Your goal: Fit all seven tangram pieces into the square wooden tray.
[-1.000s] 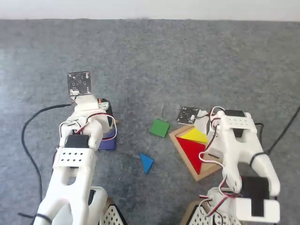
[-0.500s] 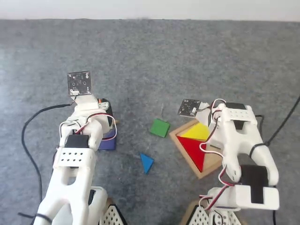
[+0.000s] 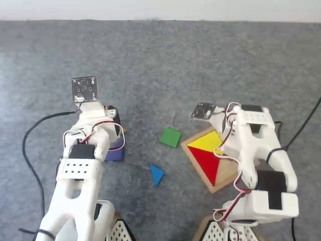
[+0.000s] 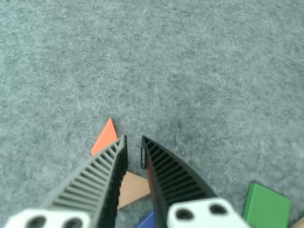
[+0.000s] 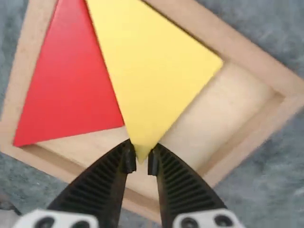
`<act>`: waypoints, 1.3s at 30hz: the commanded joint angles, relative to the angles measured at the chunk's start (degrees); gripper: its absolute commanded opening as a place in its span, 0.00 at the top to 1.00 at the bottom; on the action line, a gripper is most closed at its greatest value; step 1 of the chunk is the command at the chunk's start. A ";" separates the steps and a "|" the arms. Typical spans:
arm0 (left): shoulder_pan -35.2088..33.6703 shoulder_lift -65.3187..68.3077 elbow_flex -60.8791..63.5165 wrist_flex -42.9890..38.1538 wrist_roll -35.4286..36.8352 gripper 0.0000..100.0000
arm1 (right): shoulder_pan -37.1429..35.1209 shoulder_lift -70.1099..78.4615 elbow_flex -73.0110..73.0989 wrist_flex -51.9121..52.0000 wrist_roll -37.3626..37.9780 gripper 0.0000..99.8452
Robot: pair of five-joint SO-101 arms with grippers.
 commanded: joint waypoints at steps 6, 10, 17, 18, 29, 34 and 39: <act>0.09 -0.35 -0.66 -1.41 -0.88 0.95 | -0.66 -0.40 -19.96 14.02 -13.71 0.99; 0.09 -0.35 -0.66 -1.41 -0.88 0.95 | -0.57 -0.04 -23.21 12.44 -14.07 0.99; 0.09 -0.35 -0.57 -1.41 -0.88 0.95 | 0.57 0.40 -23.56 9.71 -12.75 0.99; 0.09 -0.35 -0.48 -1.41 -0.88 0.95 | 1.27 0.40 -23.30 9.10 -11.87 0.99; 0.26 -0.09 -0.48 -1.49 -0.88 0.95 | 7.69 1.89 -17.41 0.13 -5.45 0.99; 0.35 0.00 -0.48 -1.58 -0.88 0.95 | 9.71 7.87 -15.91 -5.23 -2.81 0.99; 0.44 0.00 -0.48 -1.58 -0.88 0.95 | 10.15 12.53 -14.51 -11.74 5.36 0.99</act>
